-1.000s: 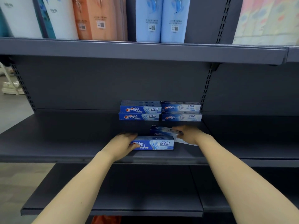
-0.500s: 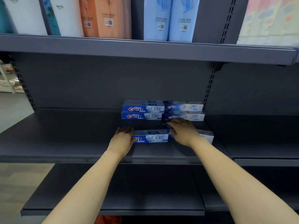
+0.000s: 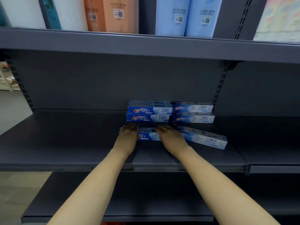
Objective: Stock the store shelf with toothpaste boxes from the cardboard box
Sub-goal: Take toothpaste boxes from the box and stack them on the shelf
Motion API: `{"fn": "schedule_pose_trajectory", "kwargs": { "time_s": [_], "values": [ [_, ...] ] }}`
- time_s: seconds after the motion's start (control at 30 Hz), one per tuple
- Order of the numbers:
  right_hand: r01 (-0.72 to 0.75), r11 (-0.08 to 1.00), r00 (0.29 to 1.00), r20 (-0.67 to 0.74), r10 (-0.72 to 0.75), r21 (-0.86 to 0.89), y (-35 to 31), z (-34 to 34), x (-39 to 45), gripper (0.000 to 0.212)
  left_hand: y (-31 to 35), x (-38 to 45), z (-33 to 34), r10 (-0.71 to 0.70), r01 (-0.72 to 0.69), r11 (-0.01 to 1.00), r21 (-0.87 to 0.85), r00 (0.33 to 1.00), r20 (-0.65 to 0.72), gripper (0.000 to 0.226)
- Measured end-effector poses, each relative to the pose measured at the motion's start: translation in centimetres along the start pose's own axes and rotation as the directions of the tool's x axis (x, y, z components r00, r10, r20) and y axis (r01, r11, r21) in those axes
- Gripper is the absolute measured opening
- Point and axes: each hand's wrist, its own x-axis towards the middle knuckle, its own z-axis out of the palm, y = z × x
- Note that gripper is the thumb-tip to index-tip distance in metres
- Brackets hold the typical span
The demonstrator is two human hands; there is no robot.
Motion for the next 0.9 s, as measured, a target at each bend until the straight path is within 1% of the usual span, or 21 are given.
{"fn": "schedule_pose_trajectory", "kwargs": {
  "time_s": [0.2,0.43,0.63,0.83,0.9],
  "values": [
    [-0.076,0.997,0.996,-0.05,0.075,-0.023,0.3,0.8,1.5,0.046,-0.5,2.5,1.0,0.037,-0.041,0.996,-0.083,0.998,-0.051,0.051],
    [-0.129,0.991,0.991,-0.031,0.128,-0.036,0.7,1.3,3.9,0.053,-1.3,5.3,1.8,0.083,-0.087,0.995,-0.05,0.994,-0.075,0.054],
    [-0.16,0.987,0.987,-0.006,0.16,-0.032,1.0,1.4,5.9,0.053,-1.8,7.0,2.5,0.075,-0.076,0.997,-0.011,0.994,-0.075,0.056],
    [-0.189,0.981,0.982,-0.037,0.188,-0.04,1.4,2.2,7.1,0.054,-1.7,7.6,3.2,0.059,-0.058,0.998,0.015,0.994,-0.093,0.056],
    [-0.211,0.977,0.977,-0.045,0.21,-0.034,1.5,2.5,7.4,0.056,-1.5,7.4,3.1,0.03,-0.032,0.999,-0.015,0.992,-0.118,0.056]
  ]
}}
